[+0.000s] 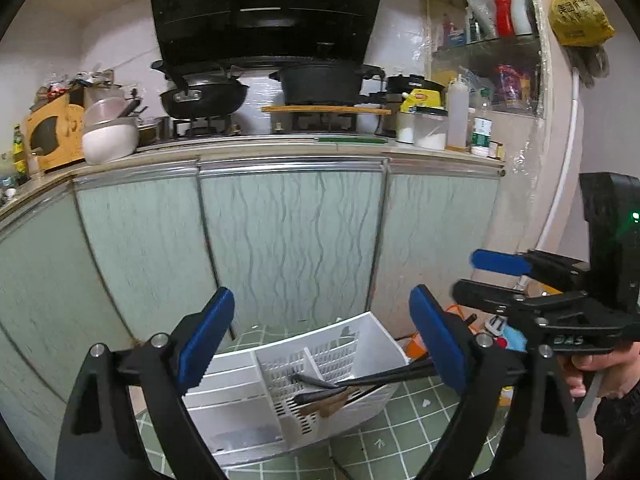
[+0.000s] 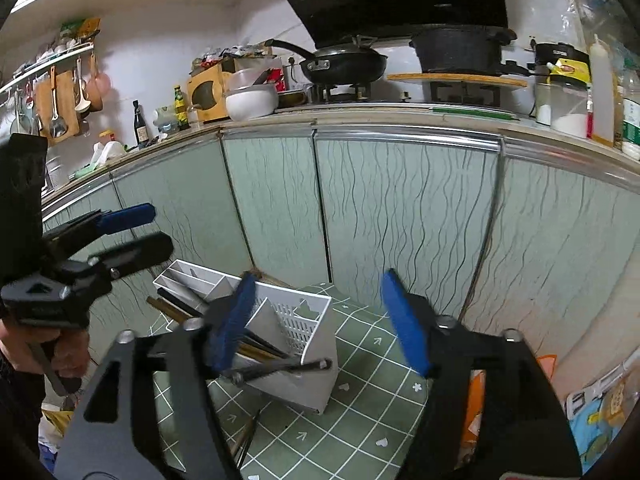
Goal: Organize utensils
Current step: 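Lower the chopsticks into the holder and open both tools, then move both open tools back over the last wooden and black chopsticks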
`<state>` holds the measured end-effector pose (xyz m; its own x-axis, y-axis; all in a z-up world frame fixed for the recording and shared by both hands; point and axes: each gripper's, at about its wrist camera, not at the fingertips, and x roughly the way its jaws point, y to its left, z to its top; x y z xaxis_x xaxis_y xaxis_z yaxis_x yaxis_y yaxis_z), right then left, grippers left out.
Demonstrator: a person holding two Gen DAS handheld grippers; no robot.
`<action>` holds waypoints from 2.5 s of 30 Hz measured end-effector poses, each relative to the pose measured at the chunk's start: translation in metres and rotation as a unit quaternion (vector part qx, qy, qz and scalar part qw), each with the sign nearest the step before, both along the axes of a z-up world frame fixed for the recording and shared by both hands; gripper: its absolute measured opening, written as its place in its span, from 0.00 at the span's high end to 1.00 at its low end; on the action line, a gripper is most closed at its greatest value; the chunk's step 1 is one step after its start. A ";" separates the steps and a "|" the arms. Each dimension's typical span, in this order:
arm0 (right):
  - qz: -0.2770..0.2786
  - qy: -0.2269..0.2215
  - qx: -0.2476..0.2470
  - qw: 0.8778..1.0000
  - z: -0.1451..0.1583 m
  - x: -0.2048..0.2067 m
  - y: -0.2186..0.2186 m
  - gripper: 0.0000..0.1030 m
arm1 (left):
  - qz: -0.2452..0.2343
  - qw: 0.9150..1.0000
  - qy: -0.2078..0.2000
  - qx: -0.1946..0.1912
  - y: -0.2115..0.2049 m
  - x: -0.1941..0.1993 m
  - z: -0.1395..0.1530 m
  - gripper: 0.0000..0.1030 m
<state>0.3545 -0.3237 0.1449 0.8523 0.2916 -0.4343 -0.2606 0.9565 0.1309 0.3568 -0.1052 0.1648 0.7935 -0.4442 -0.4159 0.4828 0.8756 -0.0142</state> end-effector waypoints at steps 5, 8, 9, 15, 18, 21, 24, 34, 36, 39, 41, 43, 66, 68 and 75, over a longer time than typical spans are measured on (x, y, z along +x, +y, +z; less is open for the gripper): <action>0.001 -0.008 -0.013 1.000 0.004 -0.023 0.001 0.07 | 0.008 1.000 -0.007 0.007 0.009 -0.020 0.005 0.04; 0.005 -0.004 -0.024 1.000 0.008 -0.035 0.006 0.07 | 0.009 1.000 -0.004 0.011 0.012 -0.032 0.005 0.04; 0.005 -0.005 -0.025 1.000 0.008 -0.040 0.008 0.07 | 0.012 1.000 -0.004 0.012 0.013 -0.037 0.005 0.04; 0.006 -0.009 -0.028 1.000 0.011 -0.070 0.012 0.07 | 0.019 1.000 0.005 0.016 0.023 -0.065 0.001 0.04; 0.006 -0.012 -0.033 0.999 0.010 -0.086 0.014 0.07 | 0.024 1.000 0.009 0.014 0.030 -0.079 -0.005 0.04; 0.006 -0.010 -0.039 0.999 0.005 -0.100 0.018 0.07 | 0.030 0.999 0.016 0.013 0.036 -0.092 -0.014 0.04; 0.006 -0.007 -0.044 0.999 -0.003 -0.113 0.022 0.07 | 0.034 0.999 0.025 0.008 0.042 -0.103 -0.025 0.04; 0.005 0.009 -0.055 0.998 -0.053 -0.157 0.041 0.07 | 0.051 0.998 0.028 0.026 0.049 -0.150 -0.068 0.04; 0.004 0.013 -0.056 0.998 -0.064 -0.164 0.044 0.07 | 0.052 0.998 0.035 0.028 0.051 -0.157 -0.082 0.04; 0.005 0.022 -0.061 0.998 -0.082 -0.173 0.049 0.07 | 0.049 0.997 0.053 0.023 0.052 -0.166 -0.101 0.04; 0.004 0.027 -0.068 0.997 -0.095 -0.178 0.052 0.07 | 0.049 0.997 0.059 0.020 0.054 -0.171 -0.114 0.04; 0.004 0.033 -0.072 0.997 -0.109 -0.182 0.055 0.07 | 0.051 0.996 0.067 0.015 0.057 -0.175 -0.126 0.04; 0.022 0.100 -0.070 0.992 -0.232 -0.206 0.088 0.24 | 0.071 0.992 0.094 0.047 0.066 -0.207 -0.217 0.04; 0.021 0.102 -0.073 0.992 -0.236 -0.208 0.090 0.24 | 0.072 0.992 0.093 0.050 0.066 -0.208 -0.220 0.04; 0.018 0.114 -0.075 0.990 -0.247 -0.209 0.092 0.29 | 0.074 0.991 0.098 0.050 0.066 -0.208 -0.227 0.04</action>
<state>0.1450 -0.2317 -0.1018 0.7166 0.2379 -0.6557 -0.2753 0.9602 0.0476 0.1490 -0.0389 -0.0622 0.7463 -0.2775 -0.6050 0.3458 0.9383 -0.0038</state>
